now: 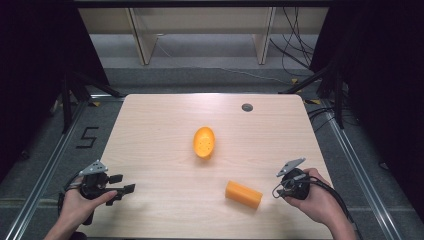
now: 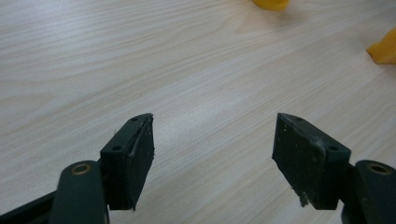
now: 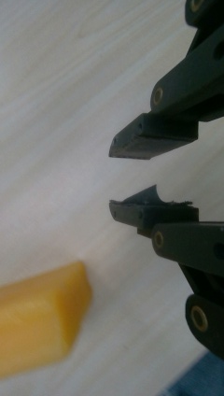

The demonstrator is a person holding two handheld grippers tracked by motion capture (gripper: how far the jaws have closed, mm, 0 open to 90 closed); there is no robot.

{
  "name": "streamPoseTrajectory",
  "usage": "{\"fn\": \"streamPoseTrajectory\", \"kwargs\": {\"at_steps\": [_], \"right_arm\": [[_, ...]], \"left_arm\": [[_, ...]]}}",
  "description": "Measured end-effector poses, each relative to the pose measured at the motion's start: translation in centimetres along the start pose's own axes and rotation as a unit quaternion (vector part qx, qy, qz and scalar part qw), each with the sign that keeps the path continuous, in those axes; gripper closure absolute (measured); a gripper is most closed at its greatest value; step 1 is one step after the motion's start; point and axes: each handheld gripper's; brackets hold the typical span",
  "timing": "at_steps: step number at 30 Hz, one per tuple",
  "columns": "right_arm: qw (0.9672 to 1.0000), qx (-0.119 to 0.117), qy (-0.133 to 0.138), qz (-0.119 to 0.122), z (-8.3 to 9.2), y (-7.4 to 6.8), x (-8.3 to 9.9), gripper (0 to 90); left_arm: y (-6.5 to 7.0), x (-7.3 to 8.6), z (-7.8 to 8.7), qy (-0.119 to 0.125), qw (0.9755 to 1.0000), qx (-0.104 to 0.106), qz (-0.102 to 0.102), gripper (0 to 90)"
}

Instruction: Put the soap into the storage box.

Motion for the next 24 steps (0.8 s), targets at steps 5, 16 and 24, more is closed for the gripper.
{"fn": "streamPoseTrajectory", "kwargs": {"at_steps": [5,16,24], "right_arm": [[0.9986,-0.031,-0.038,0.022,1.3,-0.7,-0.7,63.2],[0.9904,-0.090,-0.076,0.072,2.2,-3.0,-3.8,53.7],[0.9843,-0.115,-0.094,0.097,1.5,-4.7,-7.0,45.9]], "left_arm": [[-0.1,0.1,0.1,-0.001,1.0000,-0.004,0.002,28.5],[0.0,0.1,0.0,0.001,1.0000,-0.004,0.000,28.4],[0.0,0.1,0.1,-0.009,1.0000,-0.001,-0.002,28.5]]}}
Point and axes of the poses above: each handheld gripper's, and its own axes: z roughly backward along the jaws, x roughly out of its underside, y roughly to its right, and after that the axes turned 14 degrees about y, right-handed
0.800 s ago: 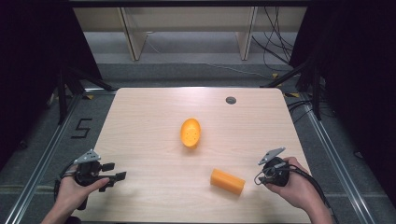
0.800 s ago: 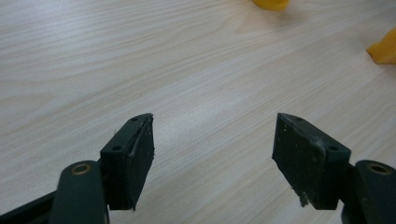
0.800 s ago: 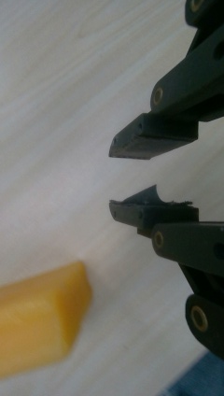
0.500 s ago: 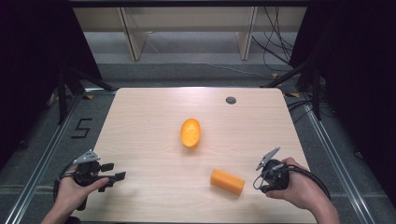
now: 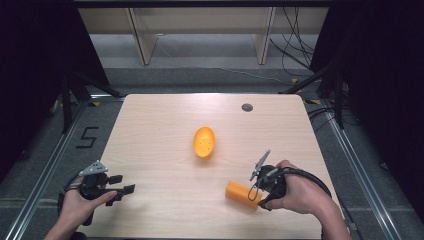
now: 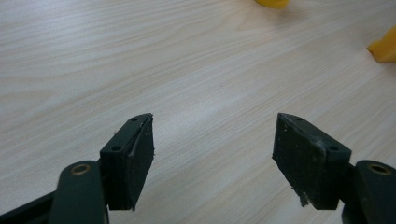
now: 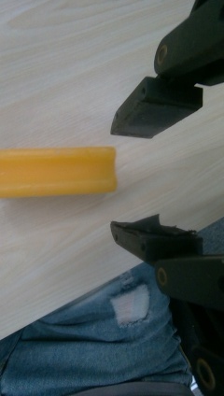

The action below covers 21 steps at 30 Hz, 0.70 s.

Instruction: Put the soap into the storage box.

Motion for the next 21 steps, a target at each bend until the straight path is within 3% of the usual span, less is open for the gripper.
{"fn": "streamPoseTrajectory", "kwargs": {"at_steps": [5,8,9,18,19,20,21], "right_arm": [[0.9999,-0.004,-0.007,0.008,-0.7,-0.2,-1.1,45.3],[0.9997,-0.002,-0.014,0.020,-1.7,-0.1,-2.1,45.1],[0.9994,0.005,-0.019,0.029,-2.0,0.1,-2.3,45.0],[0.9982,0.007,-0.040,0.044,-4.3,0.8,-3.7,45.4],[0.9985,0.013,-0.047,0.027,-4.5,0.6,-3.8,45.7],[0.9978,0.008,-0.050,0.043,-5.0,0.8,-4.0,46.5],[0.9974,0.011,-0.056,0.043,-5.2,0.8,-4.1,47.4]], "left_arm": [[0.0,0.0,-0.1,0.001,1.0000,0.001,-0.001,28.4],[-0.1,0.0,-0.1,-0.002,1.0000,0.002,-0.007,28.4],[0.0,0.1,-0.1,0.004,1.0000,0.001,0.000,28.4],[0.0,0.0,-0.1,-0.001,1.0000,0.001,-0.002,28.4],[0.0,0.0,-0.1,-0.002,1.0000,0.002,-0.001,28.4],[0.0,0.0,-0.1,-0.002,1.0000,0.002,-0.001,28.4],[-0.1,0.0,0.0,-0.007,0.9999,0.003,-0.008,28.4]]}}
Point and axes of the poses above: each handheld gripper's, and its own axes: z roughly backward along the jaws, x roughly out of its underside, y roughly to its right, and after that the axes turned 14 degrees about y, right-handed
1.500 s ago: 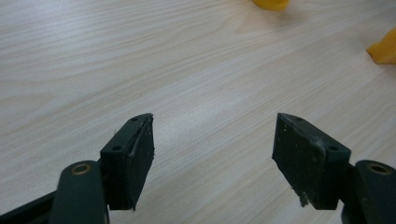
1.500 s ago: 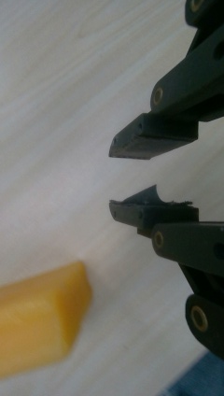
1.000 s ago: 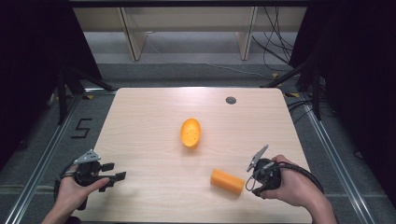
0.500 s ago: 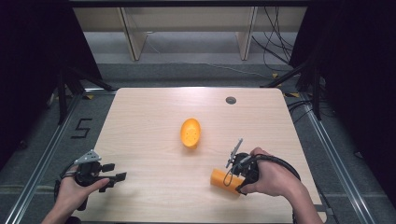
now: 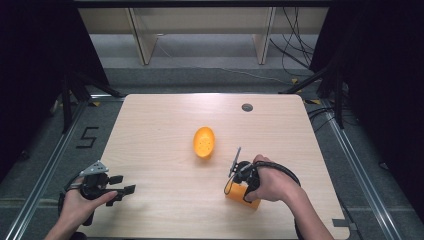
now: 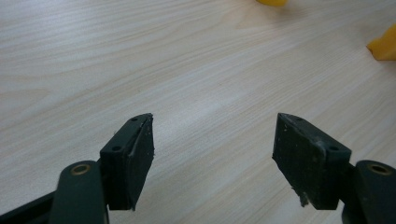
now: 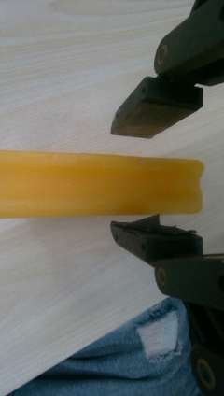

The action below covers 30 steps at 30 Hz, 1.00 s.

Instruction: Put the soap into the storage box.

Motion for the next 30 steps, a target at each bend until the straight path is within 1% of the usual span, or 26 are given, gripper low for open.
{"fn": "streamPoseTrajectory", "kwargs": {"at_steps": [1,2,3,4,5,6,7,8,9,14,16,17,18,19,20,21,23,24,25,26,27,28,30], "right_arm": [[1.0000,0.000,0.000,0.000,0.0,0.0,0.0,47.4],[1.0000,0.000,-0.003,0.000,-0.2,0.0,-0.1,48.1],[1.0000,0.002,-0.006,0.004,-0.4,0.0,-0.2,48.5],[0.9999,-0.001,-0.014,0.001,-0.7,0.0,-0.4,49.9],[0.9999,-0.001,-0.014,0.001,-0.7,0.0,-0.4,49.9],[0.9998,-0.001,-0.021,-0.006,-1.0,-0.1,-0.5,52.0],[0.9997,-0.003,-0.025,0.001,-1.2,0.0,-0.6,52.7],[0.9996,-0.003,-0.025,0.010,-1.3,0.1,-0.7,53.3],[0.9996,-0.003,-0.024,0.011,-1.4,0.1,-0.7,54.1],[0.9994,0.000,-0.033,0.002,-1.8,-0.2,-0.8,56.5],[0.9992,-0.002,-0.040,0.001,-2.1,-0.4,-0.9,60.1],[0.9992,-0.002,-0.040,0.001,-2.1,-0.4,-0.9,60.1],[0.9992,-0.004,-0.039,0.010,-2.2,-0.3,-1.0,61.3],[0.9992,-0.004,-0.039,0.010,-2.2,-0.3,-1.0,61.3],[0.9992,-0.003,-0.038,0.007,-2.2,-0.3,-0.9,61.5],[0.9996,-0.009,-0.028,-0.003,-2.3,-0.3,-0.8,61.6],[0.9996,-0.007,-0.028,-0.004,-2.3,-0.4,-0.8,61.7],[0.9996,-0.003,-0.029,0.000,-2.2,-0.3,-0.8,61.7],[0.9995,0.002,-0.031,-0.002,-2.1,-0.3,-0.8,61.8],[0.9995,0.001,-0.029,-0.016,-2.1,-0.3,-0.7,61.8],[0.9996,0.000,-0.026,-0.013,-2.1,-0.2,-0.7,61.8],[0.9993,0.001,-0.027,-0.027,-2.0,-0.3,-0.6,61.9],[0.9992,0.004,-0.022,-0.031,-1.9,-0.2,-0.5,61.8]], "left_arm": [[0.0,0.0,0.0,0.000,1.0000,0.000,0.000,28.4],[0.1,0.0,-0.1,0.007,0.9999,-0.001,0.008,28.4],[0.1,0.0,-0.1,0.007,1.0000,-0.002,0.007,28.4],[0.1,0.0,-0.1,0.006,1.0000,-0.001,0.007,28.4],[0.1,0.0,-0.1,0.006,1.0000,-0.001,0.007,28.4],[0.2,0.0,-0.1,0.005,1.0000,-0.007,0.005,28.4],[0.1,0.1,-0.1,0.006,1.0000,-0.002,0.005,28.5],[0.2,0.1,-0.1,0.006,1.0000,0.001,0.008,28.4],[0.2,0.1,-0.2,0.007,0.9999,0.000,0.008,28.5],[0.3,0.1,-0.2,0.001,1.0000,-0.004,0.005,28.5],[0.3,0.1,-0.2,0.001,1.0000,0.002,0.005,28.4],[0.3,0.1,-0.2,0.001,1.0000,0.002,0.005,28.5],[0.3,0.1,-0.3,0.002,1.0000,0.003,0.006,28.4],[0.3,0.1,-0.3,0.003,1.0000,0.004,0.007,28.4],[0.3,0.1,-0.3,0.001,1.0000,0.004,0.007,28.4],[0.3,0.2,-0.3,0.001,1.0000,0.005,0.008,28.4],[0.2,0.1,-0.3,-0.002,1.0000,0.004,0.005,28.4],[0.3,0.2,-0.3,0.000,1.0000,0.005,0.007,28.4],[0.3,0.2,-0.3,0.000,1.0000,0.005,0.007,28.4],[0.3,0.1,-0.3,0.000,1.0000,0.005,0.007,28.4],[0.3,0.1,-0.3,0.000,1.0000,0.005,0.007,28.4],[0.3,0.1,-0.3,0.000,1.0000,0.005,0.008,28.4],[0.3,0.2,-0.3,0.001,1.0000,0.003,0.009,28.4]]}}
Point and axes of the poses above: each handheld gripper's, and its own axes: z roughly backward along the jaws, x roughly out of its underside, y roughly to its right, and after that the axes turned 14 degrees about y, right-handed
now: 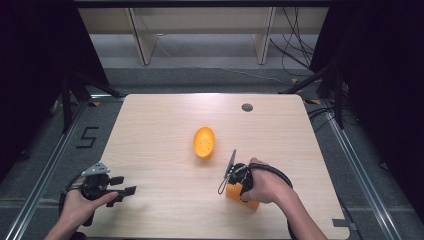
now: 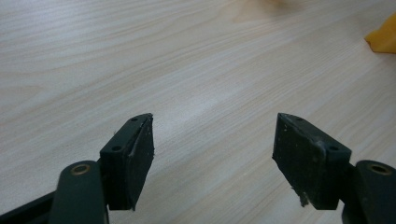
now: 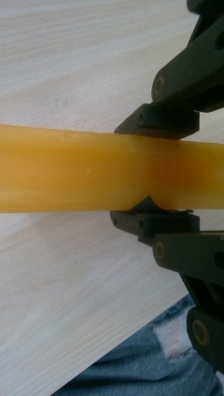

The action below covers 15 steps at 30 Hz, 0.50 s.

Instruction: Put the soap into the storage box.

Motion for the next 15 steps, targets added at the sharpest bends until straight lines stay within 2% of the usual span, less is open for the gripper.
{"fn": "streamPoseTrajectory", "kwargs": {"at_steps": [1,2,3,4,5,6,7,10,11,12,13,14,15], "right_arm": [[0.9999,-0.002,0.003,-0.012,0.1,0.0,0.1,61.8],[0.9999,-0.002,0.003,-0.012,0.1,0.0,0.1,61.8],[0.9994,-0.002,0.008,-0.033,0.2,0.1,0.2,61.9],[0.9994,-0.002,0.008,-0.033,0.2,0.1,0.2,61.9],[0.9987,-0.002,0.009,-0.051,0.4,0.1,0.1,61.9],[0.9965,-0.004,0.019,-0.082,0.6,0.2,0.2,61.9],[0.9965,-0.004,0.019,-0.082,0.6,0.2,0.2,61.9],[0.9913,0.002,0.011,-0.131,1.2,0.5,0.2,61.9],[0.9908,0.000,0.012,-0.135,1.3,0.7,0.3,61.9],[0.9852,0.005,0.004,-0.171,1.6,0.4,0.2,61.9],[0.9831,0.005,0.015,-0.182,1.6,0.6,0.2,61.9],[0.9760,0.010,0.031,-0.215,1.8,0.6,0.2,61.9],[0.9760,0.010,0.031,-0.215,1.8,0.6,0.2,61.9]], "left_arm": [[0.0,0.0,0.0,0.000,1.0000,0.000,0.000,28.4],[0.0,0.0,0.0,-0.001,1.0000,-0.005,-0.002,28.4],[0.0,0.0,0.0,0.000,1.0000,0.001,-0.001,28.4],[0.0,0.0,0.0,0.000,1.0000,0.001,0.000,28.4],[0.0,0.0,0.0,0.000,1.0000,0.001,0.000,28.4],[0.1,0.0,0.0,-0.002,1.0000,-0.006,-0.002,28.4],[0.1,0.0,0.0,-0.002,1.0000,-0.006,-0.002,28.4],[0.1,0.0,0.1,-0.003,1.0000,-0.007,-0.001,28.3],[0.1,0.0,0.1,-0.003,1.0000,-0.007,-0.001,28.3],[0.1,0.0,0.1,-0.003,1.0000,-0.007,-0.001,28.4],[0.1,0.0,0.1,-0.003,1.0000,-0.007,-0.001,28.4],[0.0,0.0,0.1,-0.003,1.0000,-0.006,-0.001,28.3],[0.1,0.0,0.1,-0.002,1.0000,-0.007,-0.001,28.3]]}}
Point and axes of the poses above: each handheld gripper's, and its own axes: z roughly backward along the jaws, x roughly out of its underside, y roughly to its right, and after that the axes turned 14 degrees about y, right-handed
